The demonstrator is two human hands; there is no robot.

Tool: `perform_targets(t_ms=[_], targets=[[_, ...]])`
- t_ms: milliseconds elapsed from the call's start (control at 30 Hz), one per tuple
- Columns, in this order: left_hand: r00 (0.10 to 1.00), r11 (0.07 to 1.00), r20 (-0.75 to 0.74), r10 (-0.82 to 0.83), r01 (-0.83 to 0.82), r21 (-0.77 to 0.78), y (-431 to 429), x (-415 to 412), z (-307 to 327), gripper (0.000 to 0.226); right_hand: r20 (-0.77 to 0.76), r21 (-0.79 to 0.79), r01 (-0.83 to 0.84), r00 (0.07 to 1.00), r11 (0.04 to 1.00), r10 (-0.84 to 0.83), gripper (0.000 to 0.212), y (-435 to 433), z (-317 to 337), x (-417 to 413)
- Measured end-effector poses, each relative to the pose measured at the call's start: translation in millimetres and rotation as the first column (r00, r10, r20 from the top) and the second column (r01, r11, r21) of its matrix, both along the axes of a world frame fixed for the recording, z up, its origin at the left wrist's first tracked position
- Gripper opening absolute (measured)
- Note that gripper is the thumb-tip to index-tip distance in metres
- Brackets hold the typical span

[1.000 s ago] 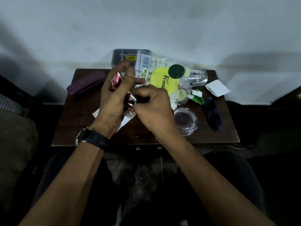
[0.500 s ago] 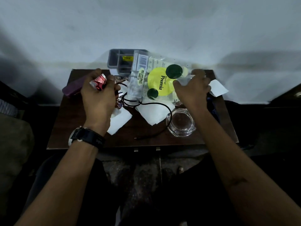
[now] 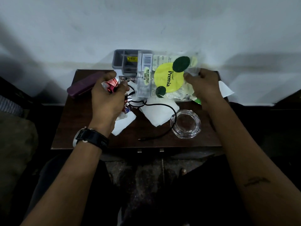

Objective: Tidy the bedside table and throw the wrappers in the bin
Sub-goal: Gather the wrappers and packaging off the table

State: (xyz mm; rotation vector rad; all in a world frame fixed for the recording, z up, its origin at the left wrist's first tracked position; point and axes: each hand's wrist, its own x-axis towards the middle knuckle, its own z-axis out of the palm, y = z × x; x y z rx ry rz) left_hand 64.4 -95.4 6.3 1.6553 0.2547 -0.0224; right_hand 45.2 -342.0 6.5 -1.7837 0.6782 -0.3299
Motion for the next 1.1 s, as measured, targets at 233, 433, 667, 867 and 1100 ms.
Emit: perform_targets(t_ms=[233, 433, 667, 867, 1100], targets=[[0.954, 0.994, 0.292, -0.062, 0.086, -0.070, -2, -10, 17, 0.045, 0.284, 0.357, -0.186, 0.955, 0.915, 0.083, 0.013, 3, 64, -26], [0.942, 0.946, 0.301, -0.148, 0.224, -0.235, -1, -15, 25, 0.064, 0.340, 0.432, -0.404, 0.901, 0.806, 0.269, 0.033, 27, 80, -46], [0.925, 0.945, 0.321, -0.205, 0.272, -0.181, 1, -17, 26, 0.068, 0.210, 0.175, -0.309, 0.939, 0.935, 0.271, 0.057, 78, 58, -41], [0.893, 0.944, 0.367, -0.261, 0.316, -0.098, -4, -23, 24, 0.084, 0.245, -0.174, -0.194, 0.941, 0.966, 0.233, 0.054, 102, 39, -40], [0.881, 0.941, 0.392, -0.267, 0.325, -0.089, -8, -25, 21, 0.090, 0.239, -0.062, -0.401, 0.883, 0.914, 0.404, 0.071, 122, 33, -45]])
